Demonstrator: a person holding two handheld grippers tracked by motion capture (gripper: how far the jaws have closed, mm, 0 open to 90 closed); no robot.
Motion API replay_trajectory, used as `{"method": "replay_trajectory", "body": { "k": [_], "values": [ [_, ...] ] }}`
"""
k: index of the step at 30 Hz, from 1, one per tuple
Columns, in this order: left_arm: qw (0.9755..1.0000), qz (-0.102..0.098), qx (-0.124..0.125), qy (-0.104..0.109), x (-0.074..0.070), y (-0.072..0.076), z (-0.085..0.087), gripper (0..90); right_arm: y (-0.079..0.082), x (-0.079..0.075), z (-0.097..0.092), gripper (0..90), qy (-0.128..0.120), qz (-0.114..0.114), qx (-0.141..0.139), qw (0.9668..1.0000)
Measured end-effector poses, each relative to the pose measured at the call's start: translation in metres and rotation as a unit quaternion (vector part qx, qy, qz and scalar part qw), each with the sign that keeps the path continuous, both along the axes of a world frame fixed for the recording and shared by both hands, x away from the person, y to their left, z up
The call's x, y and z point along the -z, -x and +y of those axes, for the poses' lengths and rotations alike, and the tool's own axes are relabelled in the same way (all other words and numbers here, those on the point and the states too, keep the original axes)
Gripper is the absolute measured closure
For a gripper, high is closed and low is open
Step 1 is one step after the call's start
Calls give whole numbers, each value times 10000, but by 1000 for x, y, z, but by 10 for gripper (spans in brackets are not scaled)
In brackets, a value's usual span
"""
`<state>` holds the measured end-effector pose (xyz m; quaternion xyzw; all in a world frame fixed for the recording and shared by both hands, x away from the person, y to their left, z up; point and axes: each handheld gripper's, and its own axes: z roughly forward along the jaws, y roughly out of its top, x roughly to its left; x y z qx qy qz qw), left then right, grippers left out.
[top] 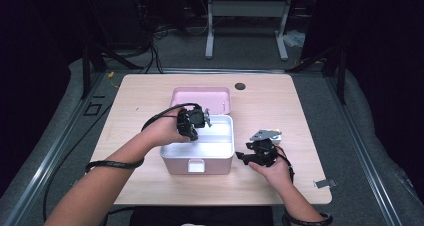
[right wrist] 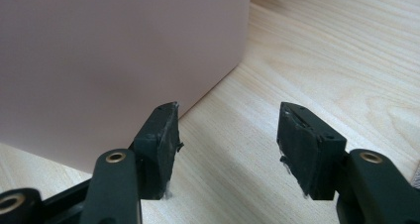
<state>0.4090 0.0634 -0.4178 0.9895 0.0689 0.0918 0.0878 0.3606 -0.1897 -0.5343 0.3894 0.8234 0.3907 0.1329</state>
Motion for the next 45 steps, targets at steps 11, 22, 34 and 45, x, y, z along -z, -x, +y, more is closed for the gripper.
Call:
{"method": "replay_trajectory", "body": {
  "k": [11, 22, 34, 45],
  "values": [
    [9996, 71, 210, -164, -1, -2, -3, 844, 0, 0, 0, 414, 0, 13, -10, 10000],
    [9989, 28, 282, -387, 3, -1, -9, 837, 0, 0, 0, 414, 21, -6, -3, 10000],
    [9973, -22, 502, -533, 3, 0, -12, 855, 0, 0, 0, 414, -1, -9, 11, 10000],
    [9975, -39, 484, -516, -4, 2, -12, 875, 0, -1, -2, 414, -26, 13, 16, 10000]
  ]
}}
